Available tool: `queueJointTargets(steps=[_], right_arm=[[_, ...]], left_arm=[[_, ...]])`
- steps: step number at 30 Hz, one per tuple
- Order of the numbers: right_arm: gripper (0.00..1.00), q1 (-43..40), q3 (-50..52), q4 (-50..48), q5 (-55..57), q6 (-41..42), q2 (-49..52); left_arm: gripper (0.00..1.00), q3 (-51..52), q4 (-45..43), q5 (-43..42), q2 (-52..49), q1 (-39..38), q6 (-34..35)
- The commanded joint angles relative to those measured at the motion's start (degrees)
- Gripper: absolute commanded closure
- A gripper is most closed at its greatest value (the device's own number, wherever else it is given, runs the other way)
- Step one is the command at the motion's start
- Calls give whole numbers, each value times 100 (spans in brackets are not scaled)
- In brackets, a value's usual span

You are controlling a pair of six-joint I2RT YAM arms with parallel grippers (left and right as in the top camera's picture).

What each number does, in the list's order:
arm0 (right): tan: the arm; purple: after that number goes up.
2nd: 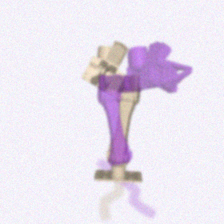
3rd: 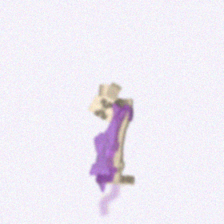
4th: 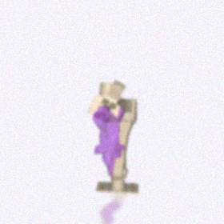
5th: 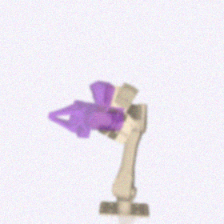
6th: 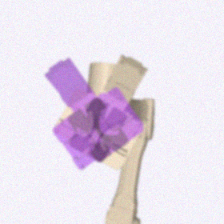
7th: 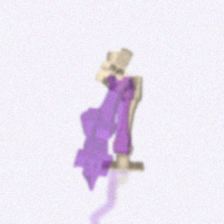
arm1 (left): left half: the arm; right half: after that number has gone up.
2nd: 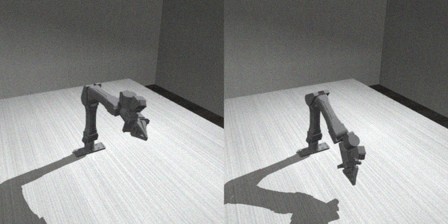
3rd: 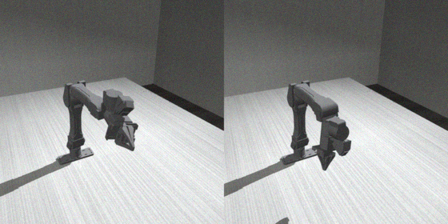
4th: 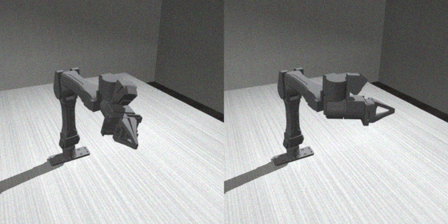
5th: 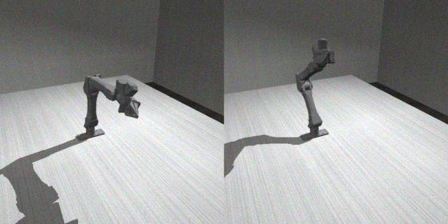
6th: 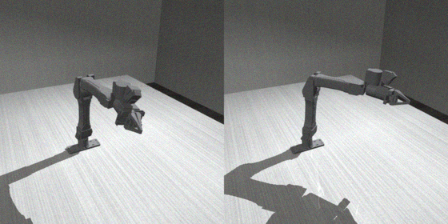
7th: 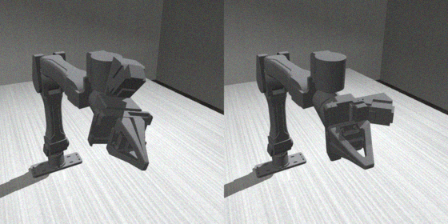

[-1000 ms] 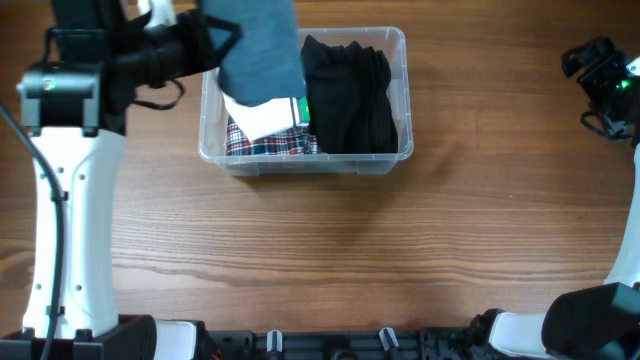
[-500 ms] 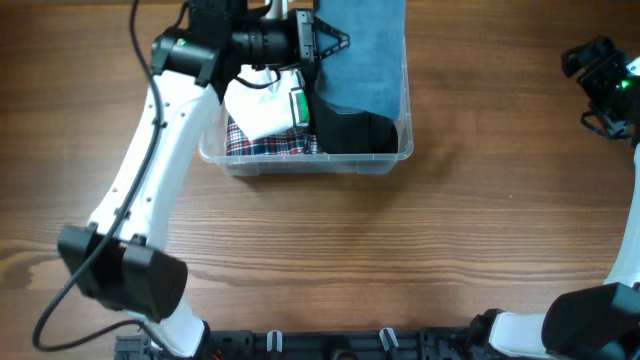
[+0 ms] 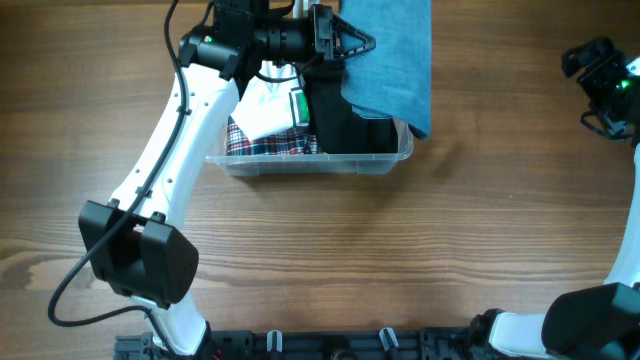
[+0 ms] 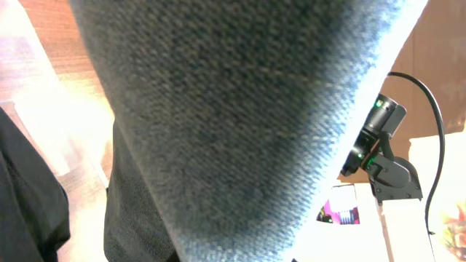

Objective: Pack container
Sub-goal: 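Lift the denim cloth and carry it over the bin's right half, then lower the denim cloth onto the black garment and release it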

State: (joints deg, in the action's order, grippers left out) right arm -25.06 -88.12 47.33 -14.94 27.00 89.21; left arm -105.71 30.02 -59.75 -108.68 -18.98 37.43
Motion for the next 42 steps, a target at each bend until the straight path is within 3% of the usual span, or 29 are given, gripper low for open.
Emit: queueJointTargets(steps=[1, 8, 22, 31, 42], right_arm=[[0, 24, 11, -13, 35, 42, 70], [0, 24, 11, -13, 37, 39, 70], [0, 24, 11, -11, 35, 39, 70], [0, 24, 11, -11, 35, 42, 70], [0, 24, 11, -11, 35, 42, 70]], left_arm=[[96, -74, 33, -374, 138, -4, 35], [96, 433, -380, -173, -55, -186, 61], [96, 459, -527, -85, -721, -83, 35], [96, 761, -516, -177, -975, 468, 28], [96, 1552, -457, -216, -975, 1014, -492]])
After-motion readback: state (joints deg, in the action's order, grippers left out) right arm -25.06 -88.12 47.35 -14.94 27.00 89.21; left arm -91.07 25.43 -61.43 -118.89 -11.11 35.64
